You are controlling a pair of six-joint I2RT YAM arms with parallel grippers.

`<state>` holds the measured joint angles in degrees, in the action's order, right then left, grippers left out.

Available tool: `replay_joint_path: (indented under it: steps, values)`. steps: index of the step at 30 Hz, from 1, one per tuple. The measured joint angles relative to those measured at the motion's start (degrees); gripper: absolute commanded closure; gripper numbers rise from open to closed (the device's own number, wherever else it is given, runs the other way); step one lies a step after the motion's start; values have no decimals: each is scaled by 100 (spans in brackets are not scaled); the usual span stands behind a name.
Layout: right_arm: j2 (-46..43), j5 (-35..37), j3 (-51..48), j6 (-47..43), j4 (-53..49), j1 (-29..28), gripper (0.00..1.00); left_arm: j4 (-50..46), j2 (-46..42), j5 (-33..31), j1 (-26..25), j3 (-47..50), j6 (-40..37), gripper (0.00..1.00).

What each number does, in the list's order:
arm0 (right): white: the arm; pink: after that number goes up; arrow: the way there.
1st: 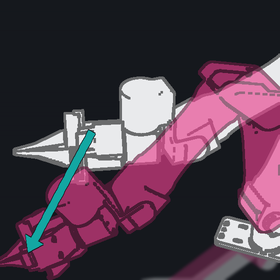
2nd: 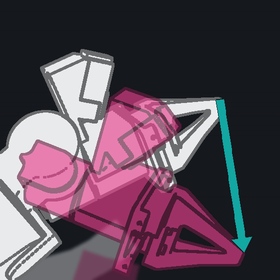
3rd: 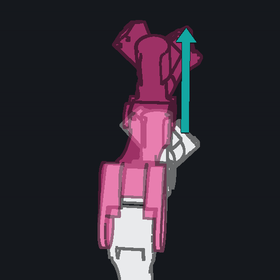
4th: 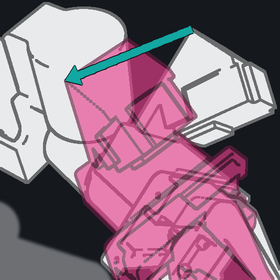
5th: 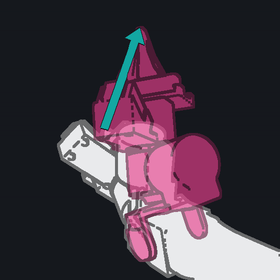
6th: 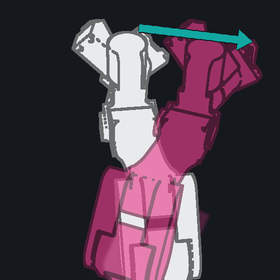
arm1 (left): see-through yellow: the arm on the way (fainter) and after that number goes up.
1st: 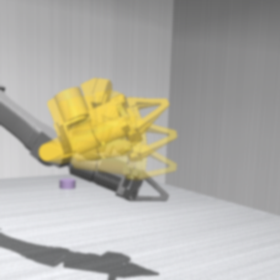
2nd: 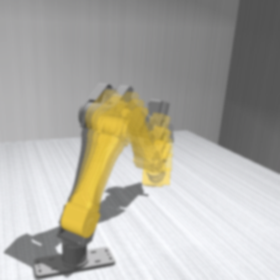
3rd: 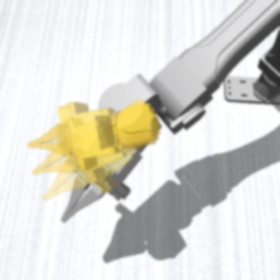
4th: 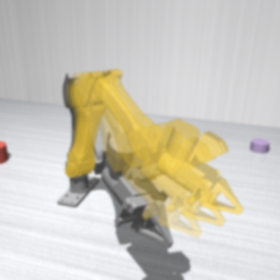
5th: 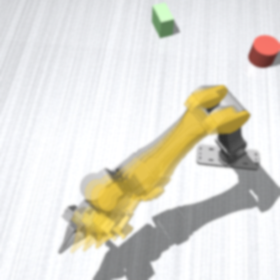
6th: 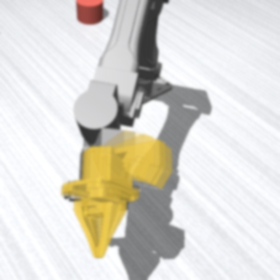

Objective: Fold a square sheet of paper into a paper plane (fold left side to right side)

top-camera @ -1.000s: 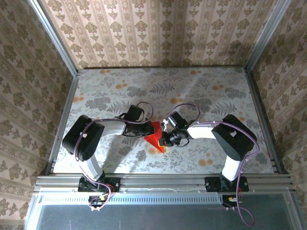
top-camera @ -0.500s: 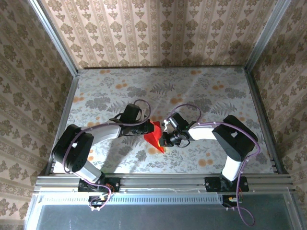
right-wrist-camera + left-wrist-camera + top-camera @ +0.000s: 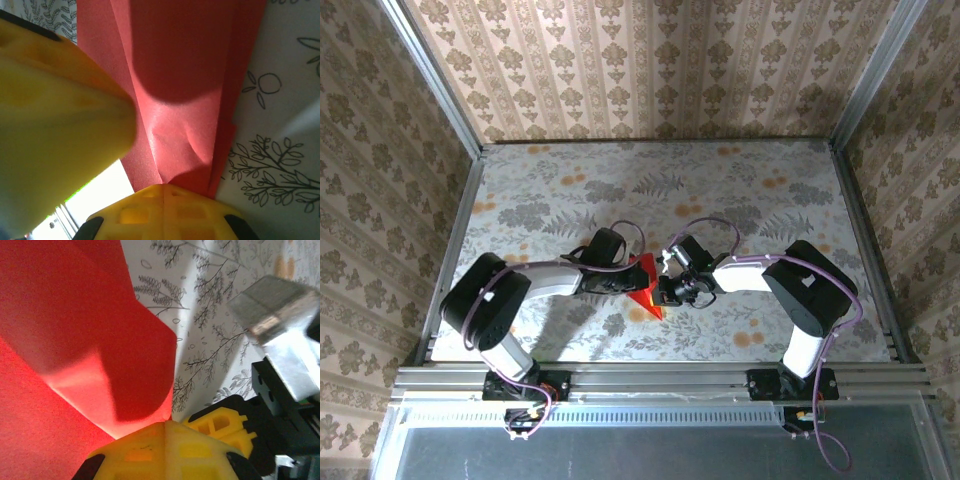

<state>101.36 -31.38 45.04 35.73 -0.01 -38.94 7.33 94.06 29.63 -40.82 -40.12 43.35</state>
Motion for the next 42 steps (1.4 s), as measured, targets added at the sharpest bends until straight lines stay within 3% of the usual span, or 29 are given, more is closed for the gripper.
replay_joint_path:
  steps: [23, 35, 42]
  values:
    - [26, 118, 153, -302, -345, 0, 100, 448, 490, 85, 4, 2, 205, 100]
    - [26, 118, 153, -306, -345, 0, 100, 52, 769, 450, 544, -402, -184, 100]
    - [26, 118, 151, -321, -345, 0, 100, -363, 1078, 319, 1047, -1023, -621, 100]
